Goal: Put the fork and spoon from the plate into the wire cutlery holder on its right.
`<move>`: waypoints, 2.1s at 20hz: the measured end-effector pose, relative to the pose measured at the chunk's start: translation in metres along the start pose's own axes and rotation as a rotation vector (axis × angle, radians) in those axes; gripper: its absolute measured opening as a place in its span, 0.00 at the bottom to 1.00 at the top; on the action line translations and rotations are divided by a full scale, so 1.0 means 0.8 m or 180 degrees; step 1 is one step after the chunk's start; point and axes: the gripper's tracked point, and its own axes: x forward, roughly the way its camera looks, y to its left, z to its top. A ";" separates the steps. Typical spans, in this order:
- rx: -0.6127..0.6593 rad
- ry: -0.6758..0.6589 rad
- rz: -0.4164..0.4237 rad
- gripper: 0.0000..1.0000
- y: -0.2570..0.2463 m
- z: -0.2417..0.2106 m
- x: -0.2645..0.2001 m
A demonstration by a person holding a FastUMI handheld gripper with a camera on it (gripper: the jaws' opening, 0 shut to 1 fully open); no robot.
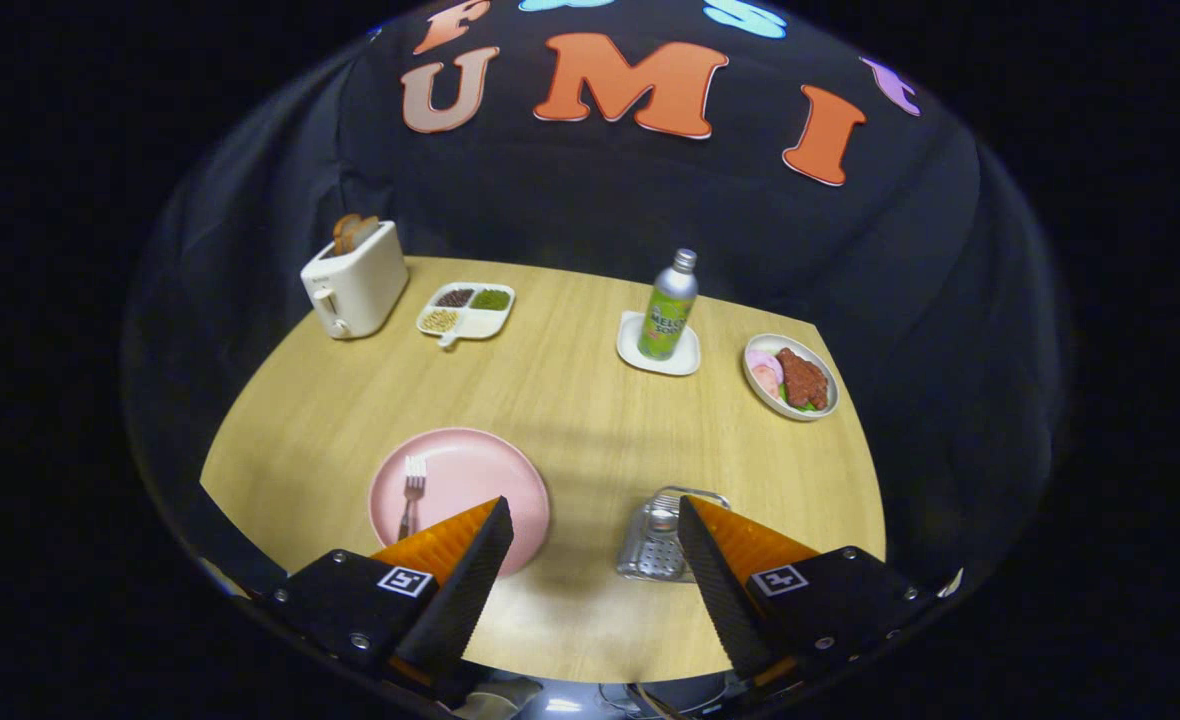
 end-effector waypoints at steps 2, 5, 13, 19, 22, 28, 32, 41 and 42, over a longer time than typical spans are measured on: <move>-0.0005 -0.0141 0.0118 0.99 0.033 -0.002 0.007; 0.0009 -0.0253 0.0229 0.99 0.076 -0.014 0.023; 0.0029 -0.0257 0.0420 1.00 0.157 -0.065 0.067; 0.0070 -0.0077 0.0412 1.00 0.182 -0.104 0.103; 0.0074 0.0003 0.0418 0.93 0.190 -0.117 0.111; 0.0107 0.0205 0.0458 0.59 0.205 -0.137 0.129; 0.0111 0.0386 0.0479 0.29 0.209 -0.154 0.136; 0.0233 0.0422 0.0395 0.04 0.171 -0.126 0.099; 0.0253 0.0435 0.0402 0.04 0.165 -0.121 0.091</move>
